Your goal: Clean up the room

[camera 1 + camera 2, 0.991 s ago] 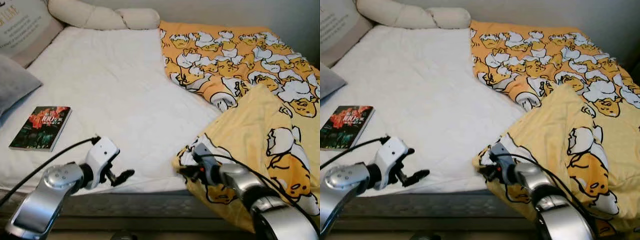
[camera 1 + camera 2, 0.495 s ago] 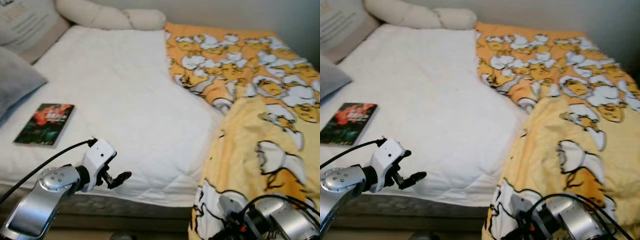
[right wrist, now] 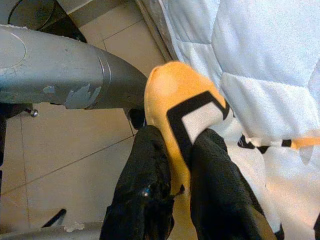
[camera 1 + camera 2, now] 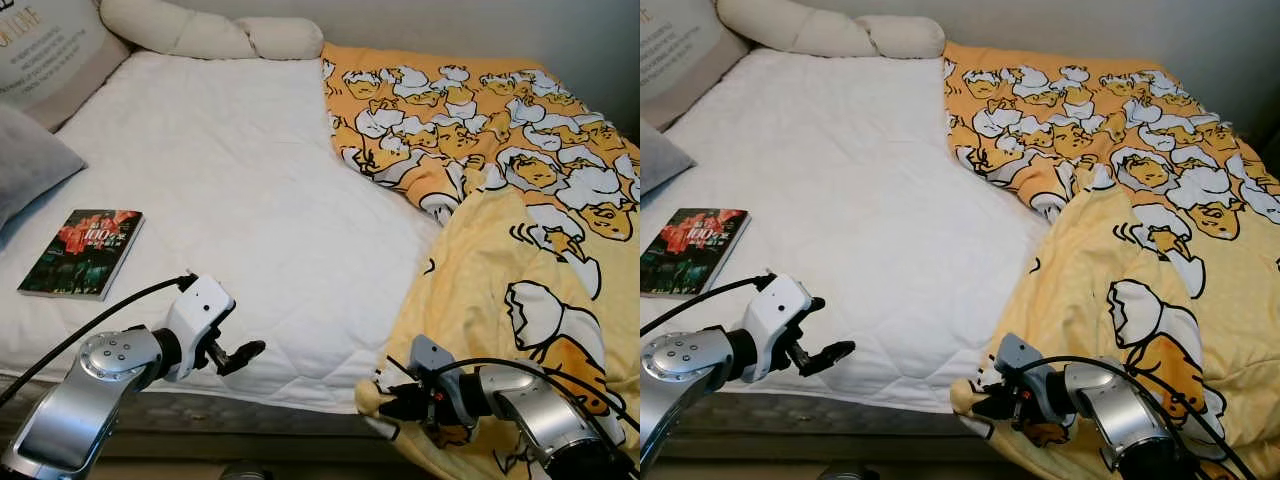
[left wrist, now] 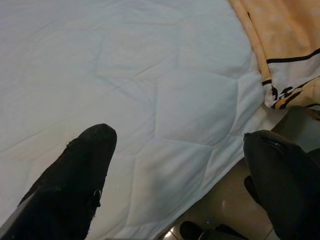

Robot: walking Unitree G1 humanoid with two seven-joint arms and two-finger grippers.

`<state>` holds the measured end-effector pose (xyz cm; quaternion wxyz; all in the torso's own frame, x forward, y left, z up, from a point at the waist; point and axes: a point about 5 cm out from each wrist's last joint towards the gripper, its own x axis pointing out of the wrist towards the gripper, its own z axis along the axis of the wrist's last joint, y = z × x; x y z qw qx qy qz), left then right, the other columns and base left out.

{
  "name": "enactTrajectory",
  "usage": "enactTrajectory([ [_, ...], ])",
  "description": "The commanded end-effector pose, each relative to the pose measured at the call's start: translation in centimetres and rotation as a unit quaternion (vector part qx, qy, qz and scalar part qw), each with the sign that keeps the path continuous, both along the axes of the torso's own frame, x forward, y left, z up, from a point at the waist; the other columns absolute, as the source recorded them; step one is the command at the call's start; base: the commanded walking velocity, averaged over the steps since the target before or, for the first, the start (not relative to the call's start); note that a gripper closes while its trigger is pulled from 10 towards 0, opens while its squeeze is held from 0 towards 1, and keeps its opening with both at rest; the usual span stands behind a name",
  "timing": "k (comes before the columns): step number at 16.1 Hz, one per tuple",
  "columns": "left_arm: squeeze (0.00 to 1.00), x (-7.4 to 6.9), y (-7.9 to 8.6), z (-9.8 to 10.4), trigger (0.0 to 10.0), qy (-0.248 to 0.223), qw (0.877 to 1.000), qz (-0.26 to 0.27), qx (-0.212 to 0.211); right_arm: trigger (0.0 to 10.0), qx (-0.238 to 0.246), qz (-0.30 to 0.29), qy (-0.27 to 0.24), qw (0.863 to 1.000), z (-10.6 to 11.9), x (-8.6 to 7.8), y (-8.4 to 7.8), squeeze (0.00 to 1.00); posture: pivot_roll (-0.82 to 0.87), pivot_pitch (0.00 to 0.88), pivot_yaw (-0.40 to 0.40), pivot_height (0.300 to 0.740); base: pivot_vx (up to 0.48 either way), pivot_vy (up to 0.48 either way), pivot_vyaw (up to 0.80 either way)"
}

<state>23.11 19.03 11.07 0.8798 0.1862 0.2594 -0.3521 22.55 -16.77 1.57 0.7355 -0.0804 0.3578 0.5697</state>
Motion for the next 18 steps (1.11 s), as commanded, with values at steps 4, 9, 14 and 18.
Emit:
enactTrajectory([
  [4, 0.0, -0.1, -0.2, 0.2, 10.0, 0.002, 1.0, -0.011, 0.001, 10.0, 0.039, 0.066, 0.038, 0.996, 2.1, 0.4, -0.1, 1.0, 0.12, 0.0, -0.031, 0.74, 0.0, 0.0, 0.0],
  [9, 0.0, 0.1, -0.4, 0.3, 10.0, -0.002, 1.0, -0.014, -0.001, 10.0, -0.044, -0.131, -0.114, 0.984, 0.7, 4.5, 1.2, 1.0, 0.12, 0.0, -0.029, 0.74, 0.0, 0.0, 0.0],
  [14, 0.0, 0.4, -0.9, 0.4, 10.0, 0.001, 0.999, -0.032, -0.008, 10.0, -0.102, -0.346, -0.176, 0.916, 1.8, 9.3, 0.7, 1.0, 0.13, 0.0, -0.029, 0.74, 0.0, 0.0, 0.0],
  [18, 0.0, 0.2, -0.8, 1.0, 10.0, 0.005, 0.998, -0.06, -0.01, 10.0, -0.16, -0.447, -0.167, 0.864, 1.1, 10.2, 0.5, 1.0, 0.15, 0.0, -0.012, 0.74, 0.0, 0.0, 0.0],
])
